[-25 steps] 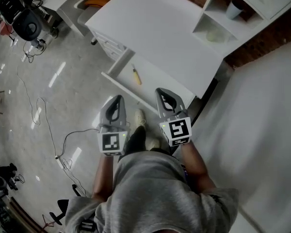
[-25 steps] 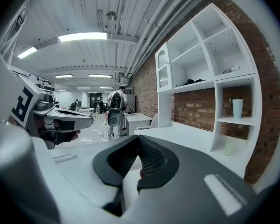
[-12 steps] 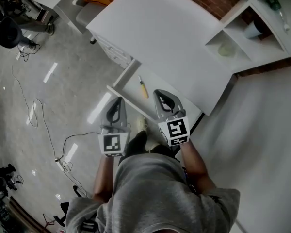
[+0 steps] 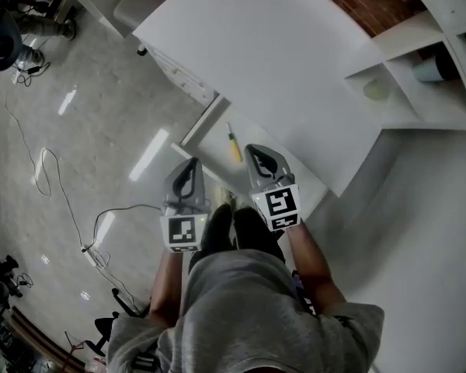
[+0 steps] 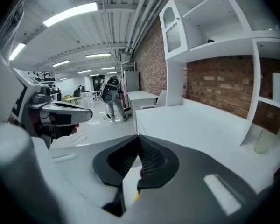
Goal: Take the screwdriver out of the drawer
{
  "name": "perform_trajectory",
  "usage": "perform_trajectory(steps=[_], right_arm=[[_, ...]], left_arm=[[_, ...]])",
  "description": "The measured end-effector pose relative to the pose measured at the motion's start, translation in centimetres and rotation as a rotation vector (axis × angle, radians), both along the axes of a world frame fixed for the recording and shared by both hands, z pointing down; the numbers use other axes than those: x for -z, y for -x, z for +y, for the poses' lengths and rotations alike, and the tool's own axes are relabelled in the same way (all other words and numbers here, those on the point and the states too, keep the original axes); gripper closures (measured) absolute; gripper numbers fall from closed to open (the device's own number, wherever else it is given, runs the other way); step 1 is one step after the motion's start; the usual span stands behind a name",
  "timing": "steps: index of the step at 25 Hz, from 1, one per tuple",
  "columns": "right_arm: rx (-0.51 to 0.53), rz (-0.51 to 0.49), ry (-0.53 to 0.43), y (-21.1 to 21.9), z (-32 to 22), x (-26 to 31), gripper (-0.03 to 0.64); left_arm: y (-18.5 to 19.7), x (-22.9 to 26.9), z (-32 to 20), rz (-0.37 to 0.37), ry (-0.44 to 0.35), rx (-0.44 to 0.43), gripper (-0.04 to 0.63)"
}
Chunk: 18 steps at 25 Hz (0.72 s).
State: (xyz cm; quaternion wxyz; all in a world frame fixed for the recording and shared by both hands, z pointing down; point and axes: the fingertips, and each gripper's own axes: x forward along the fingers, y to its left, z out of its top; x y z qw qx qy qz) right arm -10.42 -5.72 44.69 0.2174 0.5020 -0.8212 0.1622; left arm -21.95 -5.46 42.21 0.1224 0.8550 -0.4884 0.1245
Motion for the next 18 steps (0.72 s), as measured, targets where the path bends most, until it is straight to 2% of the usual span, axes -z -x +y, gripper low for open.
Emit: perform_trajectory(steps=[8,18], right_arm=[[0.060,0.021,0.139,0.0,-0.5,-7.0,0.614],[0.130,0.027,0.258,-0.1,-1.2,-14.8,0.614]], left_arm=[[-0.6,-5.6,-0.3,0.002,0.093,0.018,0.584],[-1.6,-12.4,0.4,-0.002,0.211,0.075,0.584]])
